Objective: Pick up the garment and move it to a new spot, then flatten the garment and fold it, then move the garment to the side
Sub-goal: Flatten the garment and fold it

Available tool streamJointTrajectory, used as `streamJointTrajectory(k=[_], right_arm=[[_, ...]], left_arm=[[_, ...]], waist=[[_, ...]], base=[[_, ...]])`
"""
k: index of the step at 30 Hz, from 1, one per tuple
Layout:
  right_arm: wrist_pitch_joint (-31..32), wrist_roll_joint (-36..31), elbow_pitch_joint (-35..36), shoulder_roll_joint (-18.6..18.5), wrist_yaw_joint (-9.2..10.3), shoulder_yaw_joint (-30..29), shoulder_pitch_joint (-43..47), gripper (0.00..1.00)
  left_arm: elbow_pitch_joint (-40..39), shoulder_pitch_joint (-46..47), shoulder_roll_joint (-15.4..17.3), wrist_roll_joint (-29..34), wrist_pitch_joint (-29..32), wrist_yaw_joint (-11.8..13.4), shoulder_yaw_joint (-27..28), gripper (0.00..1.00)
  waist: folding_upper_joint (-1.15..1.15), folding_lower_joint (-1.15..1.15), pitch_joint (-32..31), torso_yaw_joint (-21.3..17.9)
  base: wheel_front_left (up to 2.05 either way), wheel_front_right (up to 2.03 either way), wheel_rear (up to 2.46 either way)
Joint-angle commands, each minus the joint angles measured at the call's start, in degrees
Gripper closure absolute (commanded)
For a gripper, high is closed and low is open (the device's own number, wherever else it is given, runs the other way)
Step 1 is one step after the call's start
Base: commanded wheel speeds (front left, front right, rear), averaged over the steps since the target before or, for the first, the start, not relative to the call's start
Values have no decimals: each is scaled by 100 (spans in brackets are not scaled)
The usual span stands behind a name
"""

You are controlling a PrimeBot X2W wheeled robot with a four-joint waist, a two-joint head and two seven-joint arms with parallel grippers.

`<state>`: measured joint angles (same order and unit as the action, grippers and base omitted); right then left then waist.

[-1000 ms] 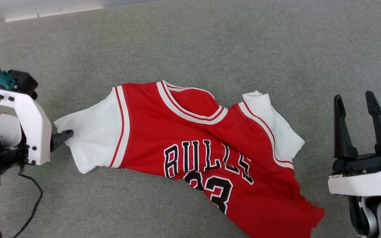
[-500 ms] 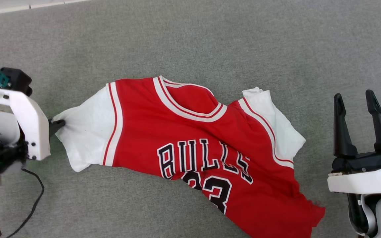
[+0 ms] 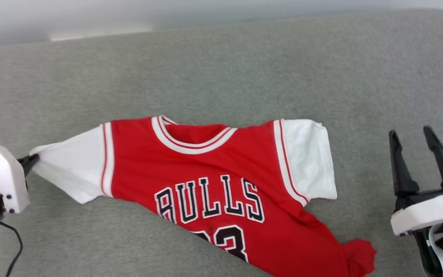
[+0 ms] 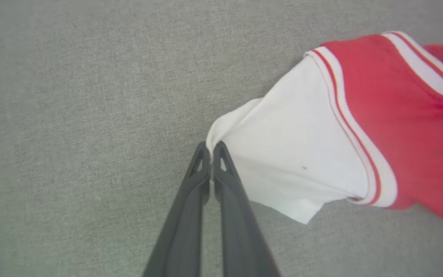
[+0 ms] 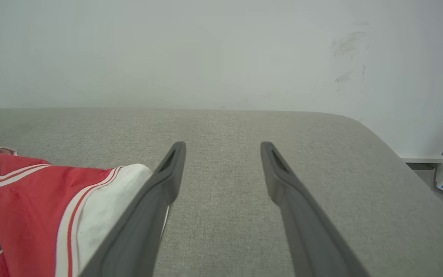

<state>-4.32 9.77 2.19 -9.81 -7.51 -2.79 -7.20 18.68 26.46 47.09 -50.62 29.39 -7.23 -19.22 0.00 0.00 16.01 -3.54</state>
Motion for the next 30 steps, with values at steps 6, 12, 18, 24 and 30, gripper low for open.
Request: streamJointTrajectory(k=[6,12,18,24,30], right_arm=[[1332,277,13,-500,3,352,3,0],[3277,795,118,-1141,3,810,-532,0],[4824,1106,-72,-1727,4,1282,-1396,0],[5534,1253,-635,-2057,5,1802,-2067,0],[5643,1360,-1213,-2215,4,2314,-2426,0]], left_arm=[[-1113,-667,187,-151,-357,103,237,100],[-2699,-1369,344,-144,-451,586,408,100],[-3836,-1768,336,-49,-465,938,411,100],[-4361,-1706,239,111,-482,1026,272,100],[-4508,-1480,80,246,-494,946,77,100]], waist=[[0,0,-335,409],[0,0,-295,667],[0,0,-84,923],[0,0,193,1209],[0,0,446,1469]], base=[[0,0,0],[0,0,0],[0,0,0],[0,0,0],[0,0,0]])
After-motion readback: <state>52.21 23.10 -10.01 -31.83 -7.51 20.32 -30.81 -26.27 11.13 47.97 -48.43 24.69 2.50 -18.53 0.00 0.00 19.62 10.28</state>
